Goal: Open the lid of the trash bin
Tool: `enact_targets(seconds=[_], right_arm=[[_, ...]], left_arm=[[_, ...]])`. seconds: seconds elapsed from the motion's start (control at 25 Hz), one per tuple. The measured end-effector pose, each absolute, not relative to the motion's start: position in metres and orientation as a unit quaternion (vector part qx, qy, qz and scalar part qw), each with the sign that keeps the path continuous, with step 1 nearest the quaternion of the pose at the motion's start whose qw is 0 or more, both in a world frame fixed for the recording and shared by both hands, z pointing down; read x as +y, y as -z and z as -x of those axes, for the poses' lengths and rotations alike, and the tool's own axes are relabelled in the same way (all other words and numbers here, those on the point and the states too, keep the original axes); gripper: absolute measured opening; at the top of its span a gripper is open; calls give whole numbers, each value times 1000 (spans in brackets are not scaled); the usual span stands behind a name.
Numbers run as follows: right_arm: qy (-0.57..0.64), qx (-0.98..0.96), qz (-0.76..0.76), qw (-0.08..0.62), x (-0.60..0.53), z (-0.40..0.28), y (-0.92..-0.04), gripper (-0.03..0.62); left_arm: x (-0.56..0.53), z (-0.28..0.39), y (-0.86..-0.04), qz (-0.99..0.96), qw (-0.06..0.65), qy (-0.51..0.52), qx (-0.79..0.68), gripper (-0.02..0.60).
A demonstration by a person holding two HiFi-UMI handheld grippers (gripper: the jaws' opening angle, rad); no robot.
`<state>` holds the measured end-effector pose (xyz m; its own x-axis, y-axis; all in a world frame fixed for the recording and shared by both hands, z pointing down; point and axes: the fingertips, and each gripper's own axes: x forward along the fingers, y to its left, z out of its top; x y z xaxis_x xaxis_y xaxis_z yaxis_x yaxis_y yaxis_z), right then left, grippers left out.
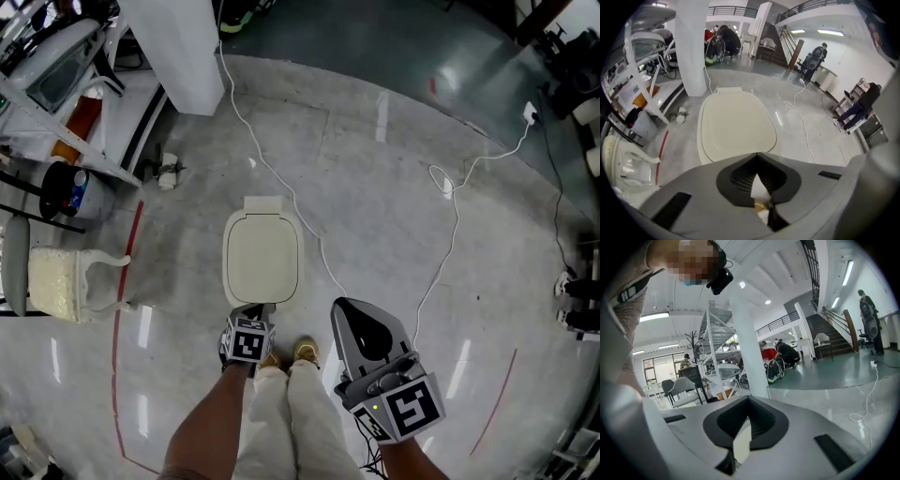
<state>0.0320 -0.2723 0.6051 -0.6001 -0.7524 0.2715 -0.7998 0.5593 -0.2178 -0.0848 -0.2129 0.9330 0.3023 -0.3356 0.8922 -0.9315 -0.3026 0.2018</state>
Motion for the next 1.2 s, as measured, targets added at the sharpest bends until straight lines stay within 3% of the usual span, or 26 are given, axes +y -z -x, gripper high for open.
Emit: enact_targets(seconds=[1.2], right_arm=[[-195, -873, -439, 84, -259, -28, -647, 35]], left_arm=[[-199, 88, -971, -688, 409, -392, -453, 3]])
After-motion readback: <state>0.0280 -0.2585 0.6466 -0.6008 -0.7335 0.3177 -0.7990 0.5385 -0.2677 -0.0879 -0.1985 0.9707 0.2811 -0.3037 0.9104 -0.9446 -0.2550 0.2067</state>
